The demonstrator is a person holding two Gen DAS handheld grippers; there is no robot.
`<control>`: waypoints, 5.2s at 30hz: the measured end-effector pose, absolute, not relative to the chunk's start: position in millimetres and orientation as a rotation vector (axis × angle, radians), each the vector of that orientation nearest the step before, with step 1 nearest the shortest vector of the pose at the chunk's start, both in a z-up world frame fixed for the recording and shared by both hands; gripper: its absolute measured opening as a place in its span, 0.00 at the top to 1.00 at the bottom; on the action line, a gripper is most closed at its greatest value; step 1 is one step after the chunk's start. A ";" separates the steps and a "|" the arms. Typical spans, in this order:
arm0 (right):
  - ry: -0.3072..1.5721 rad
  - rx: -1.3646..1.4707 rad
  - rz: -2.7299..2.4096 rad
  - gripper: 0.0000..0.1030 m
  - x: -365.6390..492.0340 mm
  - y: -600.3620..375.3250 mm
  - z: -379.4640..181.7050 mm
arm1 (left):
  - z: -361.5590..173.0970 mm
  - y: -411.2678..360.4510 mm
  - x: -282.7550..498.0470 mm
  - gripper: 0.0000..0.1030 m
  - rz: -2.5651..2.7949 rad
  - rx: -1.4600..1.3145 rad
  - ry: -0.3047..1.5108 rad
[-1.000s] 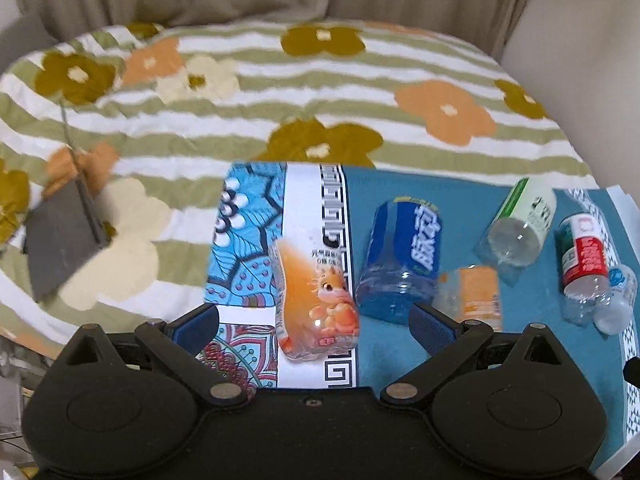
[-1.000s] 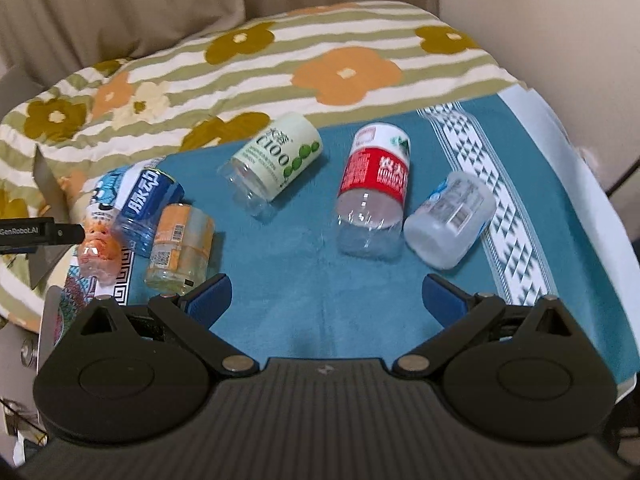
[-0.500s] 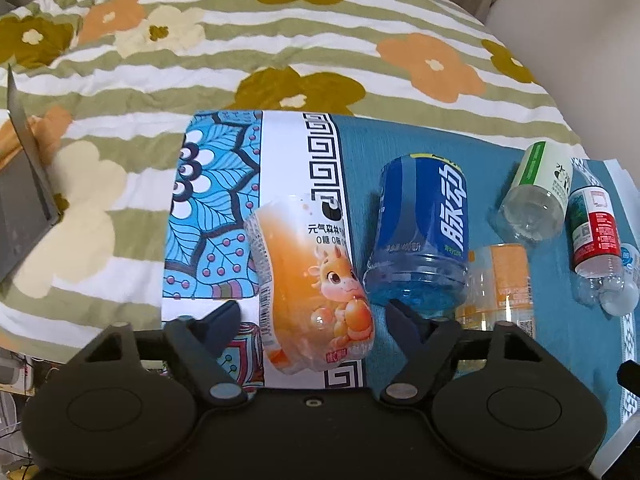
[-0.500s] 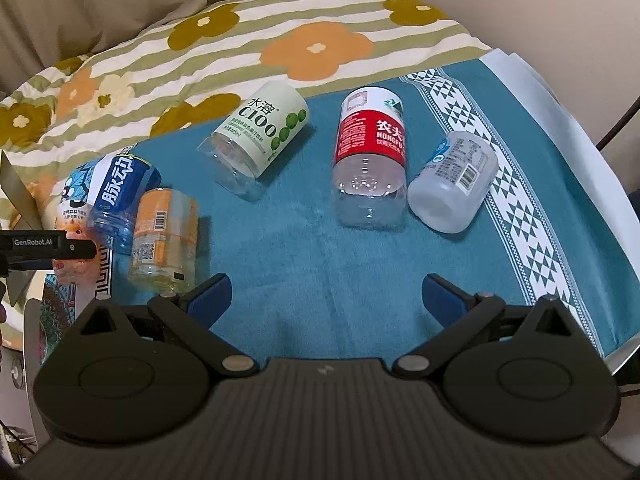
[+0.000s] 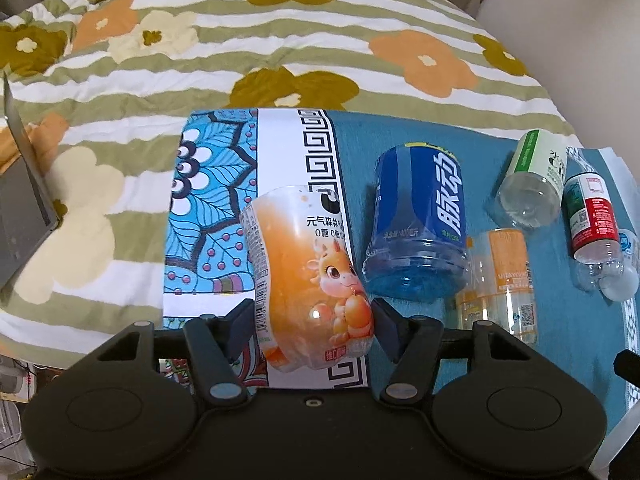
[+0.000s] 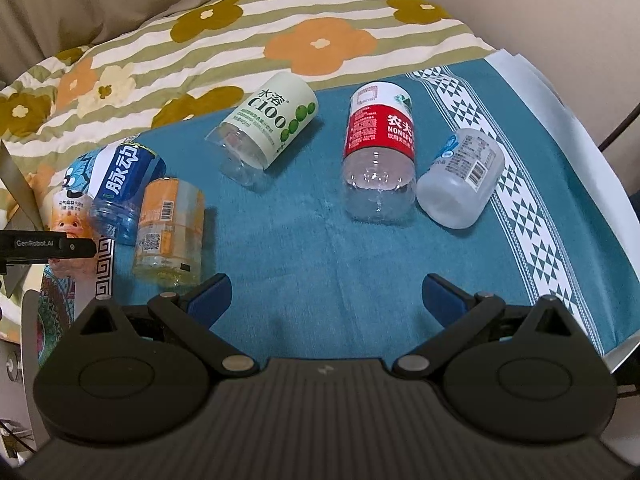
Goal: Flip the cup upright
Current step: 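Lift the orange-print cup with the left gripper, lower it, and open, then withdraw the open left gripper from the cup, then grasp the orange-print cup with the right gripper and rotate it opening-up, then lower the cup upright onto the cloth and open the right gripper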
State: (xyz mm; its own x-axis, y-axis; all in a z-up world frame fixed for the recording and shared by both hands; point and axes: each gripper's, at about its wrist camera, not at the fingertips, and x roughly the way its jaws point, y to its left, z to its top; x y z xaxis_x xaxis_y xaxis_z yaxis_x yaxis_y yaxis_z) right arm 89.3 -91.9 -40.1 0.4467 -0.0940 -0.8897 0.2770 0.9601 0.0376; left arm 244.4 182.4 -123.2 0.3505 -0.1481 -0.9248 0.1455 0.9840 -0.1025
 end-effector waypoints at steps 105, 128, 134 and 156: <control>1.361 0.411 0.175 0.34 122.6 -174.8 -93.3 | -100.0 103.1 36.4 0.00 -0.027 -0.091 1.183; 0.894 0.095 0.134 0.36 55.5 -143.7 -45.8 | -93.5 94.9 43.1 0.00 -0.085 -0.037 1.106; 0.862 0.053 0.135 0.36 43.9 -136.5 -63.1 | -100.5 93.0 43.7 0.00 -0.102 -0.018 1.092; 0.844 -0.027 0.098 0.01 39.2 -121.3 -70.2 | -97.4 98.0 38.8 0.00 -0.099 -0.010 1.071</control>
State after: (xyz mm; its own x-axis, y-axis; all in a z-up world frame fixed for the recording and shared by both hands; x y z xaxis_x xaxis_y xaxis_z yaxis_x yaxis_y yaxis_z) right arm 39.2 -121.3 -70.2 0.6604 0.0760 -0.7471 -0.0971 0.9952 0.0154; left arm 38.8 98.0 -97.4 0.4753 -0.0859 -0.8756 0.0760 0.9955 -0.0564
